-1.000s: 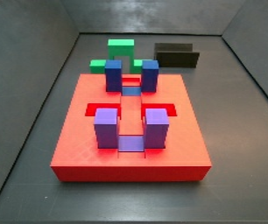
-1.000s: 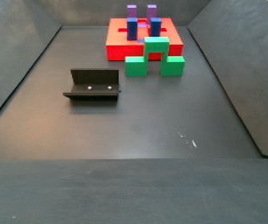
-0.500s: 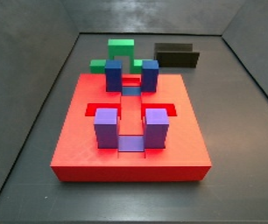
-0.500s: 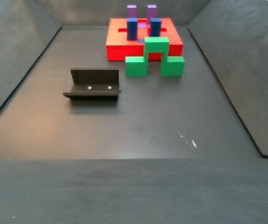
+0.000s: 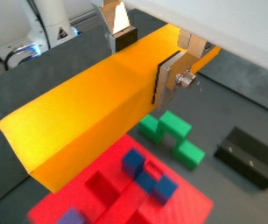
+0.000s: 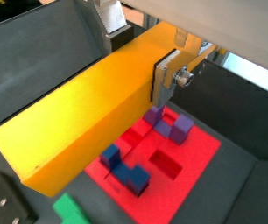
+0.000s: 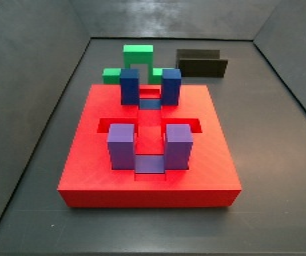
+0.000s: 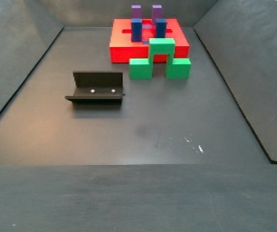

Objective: Pick up the yellow object. Move up. Move to above the board. Insert the yellow object.
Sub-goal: Move to above the board, then insert the yellow object.

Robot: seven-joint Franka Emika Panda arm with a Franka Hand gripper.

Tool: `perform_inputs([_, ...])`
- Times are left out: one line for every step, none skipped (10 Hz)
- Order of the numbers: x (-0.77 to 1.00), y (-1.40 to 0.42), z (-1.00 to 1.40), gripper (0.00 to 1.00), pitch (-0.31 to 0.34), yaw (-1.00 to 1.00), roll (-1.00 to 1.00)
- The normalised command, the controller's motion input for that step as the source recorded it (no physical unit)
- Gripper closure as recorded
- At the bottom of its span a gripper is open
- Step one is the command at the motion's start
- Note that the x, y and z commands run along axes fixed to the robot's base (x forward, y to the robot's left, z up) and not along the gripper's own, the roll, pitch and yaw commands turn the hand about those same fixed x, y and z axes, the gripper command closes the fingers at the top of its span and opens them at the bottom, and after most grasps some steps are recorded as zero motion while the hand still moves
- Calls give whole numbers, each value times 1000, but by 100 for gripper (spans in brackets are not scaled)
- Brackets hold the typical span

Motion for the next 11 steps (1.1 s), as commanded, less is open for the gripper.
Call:
perform_inputs([217, -267, 58, 100, 166, 10, 62])
perform_inputs([0, 0, -29, 100, 0, 0, 0])
perform_inputs([0, 0, -209, 100, -1, 0, 0])
perform_inputs([0, -40, -611, 100, -90, 0, -7])
perform_inputs([0, -83, -854, 100, -131, 0, 0])
perform_inputs([0, -129, -894, 100, -151, 0, 0])
perform_inputs([0, -274, -826, 100, -143, 103, 57])
perform_inputs([3, -629, -683, 100, -123, 171, 193])
perform_inputs([0, -651, -666, 100, -120, 217, 239])
perform_inputs([0, -560, -649, 100, -120, 217, 279])
perform_inputs([0, -263, -514, 100, -76, 257, 123])
